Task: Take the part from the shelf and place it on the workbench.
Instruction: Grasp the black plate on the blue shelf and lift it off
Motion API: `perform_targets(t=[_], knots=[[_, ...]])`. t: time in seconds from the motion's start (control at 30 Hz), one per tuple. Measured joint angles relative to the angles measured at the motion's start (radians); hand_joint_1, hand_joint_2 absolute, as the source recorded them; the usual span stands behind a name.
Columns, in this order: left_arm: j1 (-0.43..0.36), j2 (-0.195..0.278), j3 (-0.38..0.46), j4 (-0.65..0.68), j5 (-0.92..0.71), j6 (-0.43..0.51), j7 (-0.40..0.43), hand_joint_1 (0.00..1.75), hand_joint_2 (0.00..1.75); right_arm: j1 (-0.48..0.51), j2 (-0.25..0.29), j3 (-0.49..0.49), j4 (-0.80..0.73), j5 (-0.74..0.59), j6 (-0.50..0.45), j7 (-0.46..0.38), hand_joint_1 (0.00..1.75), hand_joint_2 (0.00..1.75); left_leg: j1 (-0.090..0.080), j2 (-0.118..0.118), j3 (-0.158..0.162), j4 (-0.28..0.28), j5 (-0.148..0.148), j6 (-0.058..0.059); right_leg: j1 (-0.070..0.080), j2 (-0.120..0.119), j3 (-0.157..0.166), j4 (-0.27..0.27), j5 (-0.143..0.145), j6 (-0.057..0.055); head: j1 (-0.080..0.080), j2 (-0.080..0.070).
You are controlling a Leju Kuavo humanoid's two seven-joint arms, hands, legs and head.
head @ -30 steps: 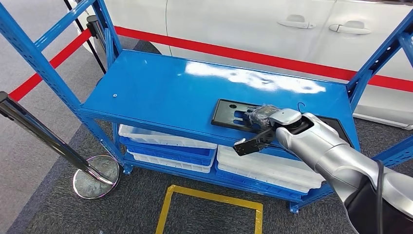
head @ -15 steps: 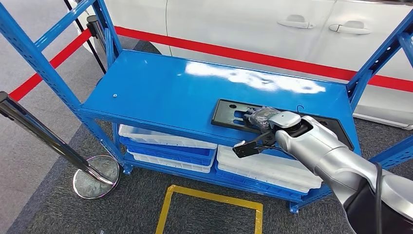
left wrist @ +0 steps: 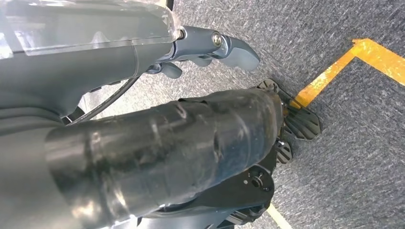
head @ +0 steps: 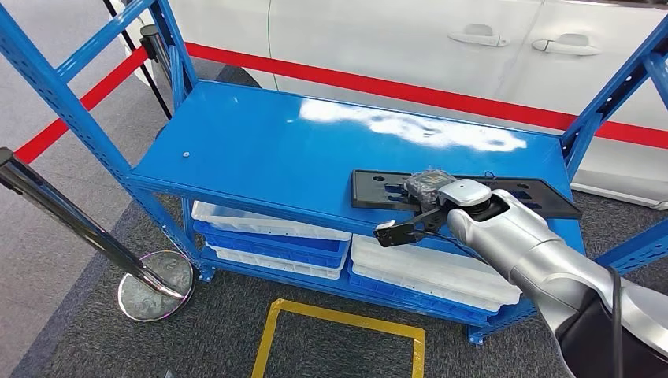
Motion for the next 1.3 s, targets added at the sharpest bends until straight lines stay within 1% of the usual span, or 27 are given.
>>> perform_targets(t=[0.47, 0.67, 0.8, 0.93, 1.1, 1.2, 1.3], knots=[[0.007, 0.0, -0.016, -0.014, 0.004, -0.001, -0.002, 0.0, 0.0, 0.012, -0.018, -0.014, -0.021, 0.013, 0.003, -0.009, 1.75, 1.75, 0.0, 0.0, 0.0, 0.0, 0.0, 0.0, 0.0, 0.0, 0.0, 0.0, 0.0, 0.0, 0.0, 0.0], [0.011, 0.0, -0.021, -0.017, 0.019, 0.0, -0.005, 0.0, 0.0, 0.023, -0.029, -0.034, -0.034, -0.002, -0.017, -0.017, 1.75, 1.75, 0.0, 0.0, 0.0, 0.0, 0.0, 0.0, 0.0, 0.0, 0.0, 0.0, 0.0, 0.0, 0.0, 0.0], [0.013, -0.002, -0.028, -0.019, 0.048, 0.001, -0.013, 0.0, 0.0, 0.04, -0.042, -0.047, -0.07, -0.014, -0.039, -0.038, 1.75, 1.75, 0.0, 0.0, 0.0, 0.0, 0.0, 0.0, 0.0, 0.0, 0.0, 0.0, 0.0, 0.0, 0.0, 0.0], [0.015, -0.002, -0.041, -0.019, 0.077, 0.005, -0.029, 0.0, 1.75, 0.075, -0.071, -0.066, -0.151, -0.034, -0.059, -0.058, 1.75, 1.75, 0.0, 0.002, 0.0, 0.0, -0.001, -0.001, 0.0, 0.002, 0.0, 0.0, 0.0, 0.0, 0.0, 0.0], [0.018, -0.002, -0.05, -0.019, 0.071, -0.01, -0.073, 0.0, 1.75, 0.139, -0.113, -0.102, -0.321, -0.094, -0.041, -0.09, 1.75, 1.75, 0.0, 0.005, 0.001, 0.0, -0.002, -0.001, 0.0, 0.006, -0.001, 0.0, 0.0, 0.0, 0.0, 0.0], [0.016, -0.002, -0.035, -0.019, 0.013, -0.072, -0.159, 0.0, 1.75, 0.174, -0.149, -0.114, -0.478, -0.134, -0.018, -0.095, 1.75, 1.75, 0.0, 0.006, 0.001, 0.0, -0.002, -0.001, 0.0, 0.007, -0.001, 0.0, 0.0, 0.0, 0.0, 0.0], [0.0, -0.002, 0.019, -0.013, -0.059, -0.139, -0.243, 0.0, 1.75, 0.189, -0.179, -0.132, -0.637, -0.218, 0.031, -0.094, 1.75, 1.75, 0.0, 0.007, 0.001, 0.0, -0.002, -0.002, 0.0, 0.008, -0.001, 0.0, 0.0, 0.0, 0.0, 0.0]])
